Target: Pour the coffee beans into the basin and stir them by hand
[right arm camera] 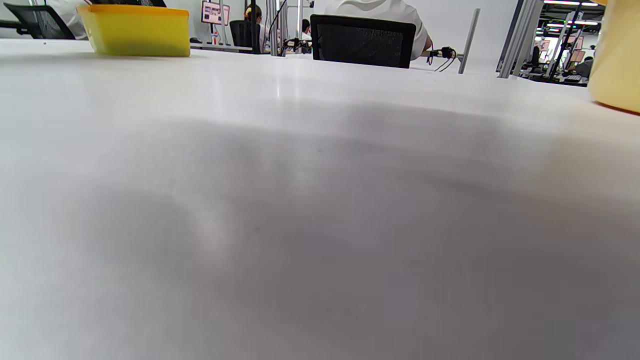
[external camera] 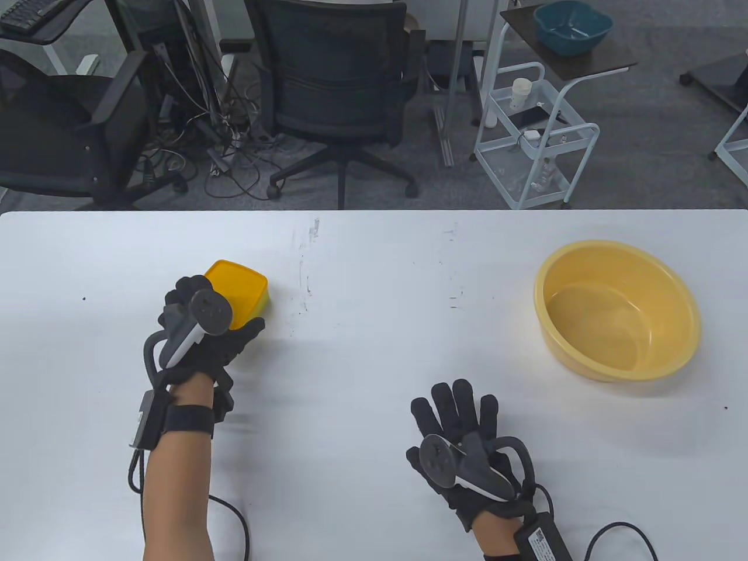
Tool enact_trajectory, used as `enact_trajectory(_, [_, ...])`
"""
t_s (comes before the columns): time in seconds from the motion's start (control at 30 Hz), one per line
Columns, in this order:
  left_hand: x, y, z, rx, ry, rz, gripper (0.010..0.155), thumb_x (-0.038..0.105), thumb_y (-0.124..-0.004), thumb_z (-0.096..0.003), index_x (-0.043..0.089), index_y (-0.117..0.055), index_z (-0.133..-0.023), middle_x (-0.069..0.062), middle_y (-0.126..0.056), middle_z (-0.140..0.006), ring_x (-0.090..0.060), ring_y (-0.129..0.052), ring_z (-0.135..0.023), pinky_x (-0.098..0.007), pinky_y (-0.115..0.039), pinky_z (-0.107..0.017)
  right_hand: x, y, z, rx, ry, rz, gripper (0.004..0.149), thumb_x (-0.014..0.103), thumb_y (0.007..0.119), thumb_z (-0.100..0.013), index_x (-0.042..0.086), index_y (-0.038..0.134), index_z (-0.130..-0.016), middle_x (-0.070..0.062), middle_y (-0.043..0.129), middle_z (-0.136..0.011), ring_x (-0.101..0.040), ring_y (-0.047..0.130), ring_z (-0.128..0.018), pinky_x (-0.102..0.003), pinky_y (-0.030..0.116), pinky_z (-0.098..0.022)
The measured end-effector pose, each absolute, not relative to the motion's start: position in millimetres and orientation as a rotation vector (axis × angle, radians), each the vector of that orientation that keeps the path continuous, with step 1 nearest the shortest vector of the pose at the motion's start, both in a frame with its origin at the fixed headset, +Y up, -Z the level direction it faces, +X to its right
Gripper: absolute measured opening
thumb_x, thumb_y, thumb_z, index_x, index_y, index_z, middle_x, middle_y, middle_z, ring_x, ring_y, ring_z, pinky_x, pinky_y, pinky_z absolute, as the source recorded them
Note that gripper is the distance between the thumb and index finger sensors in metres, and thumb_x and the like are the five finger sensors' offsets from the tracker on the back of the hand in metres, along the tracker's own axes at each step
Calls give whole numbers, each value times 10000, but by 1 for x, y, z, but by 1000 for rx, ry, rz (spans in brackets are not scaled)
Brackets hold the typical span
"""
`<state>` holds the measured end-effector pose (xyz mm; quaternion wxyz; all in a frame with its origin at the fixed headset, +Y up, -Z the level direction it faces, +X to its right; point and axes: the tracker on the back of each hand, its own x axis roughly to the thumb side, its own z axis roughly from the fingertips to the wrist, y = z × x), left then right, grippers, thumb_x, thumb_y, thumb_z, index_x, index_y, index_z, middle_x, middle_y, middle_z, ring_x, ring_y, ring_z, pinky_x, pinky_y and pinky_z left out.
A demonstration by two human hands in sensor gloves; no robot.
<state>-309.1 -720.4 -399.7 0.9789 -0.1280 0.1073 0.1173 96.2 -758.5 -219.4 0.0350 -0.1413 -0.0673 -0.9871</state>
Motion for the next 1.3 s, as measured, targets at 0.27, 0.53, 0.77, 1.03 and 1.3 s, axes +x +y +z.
enact_trajectory(0.27, [-325,-736,-443,-483,255,205,1168,792,-628,-394,156,115,-1032,-313,101,-1097,-646,-62,-1043,-712,-201,-749,98,-755,-214,-437,-150,-3031,747,659,435,-481,316,166,-1089,-58,2,-1109,-366,-153,-967,-623,-55,-611])
enact_trajectory(0.53, [-307,-743,-457,-598,201,158,1234,784,-679,-380,117,160,-990,-388,127,-1047,-719,-48,-994,-833,-270,-655,103,-753,-211,-411,-150,-3050,748,657,434,-482,311,168,-1090,-60,1,-1108,-369,-151,-967,-624,-53,-611])
enact_trajectory(0.77, [-282,-744,-441,-307,64,198,1235,752,-777,-371,169,75,-1049,-434,-104,-1102,-645,-428,-993,-755,-443,-685,100,-753,-208,-454,-136,-3037,748,656,436,-482,310,168,-1089,-61,7,-1109,-371,-145,-968,-624,-48,-613])
enact_trajectory(1.03, [-201,-672,-360,-230,-467,91,1224,763,-762,-351,176,37,-1069,-403,-101,-1124,-613,-424,-1029,-719,-455,-720,113,-747,-207,-406,-109,-3111,745,650,444,-480,308,187,-1090,-61,20,-1111,-371,-134,-974,-624,-43,-618])
enact_trajectory(1.3, [-164,-698,-267,-367,-706,52,1228,752,-777,-335,177,22,-1069,-389,-121,-1138,-610,-433,-1041,-735,-448,-720,128,-739,-201,-295,-23,-3180,719,618,458,-487,292,242,-1091,-68,64,-1114,-377,-103,-981,-623,-24,-624])
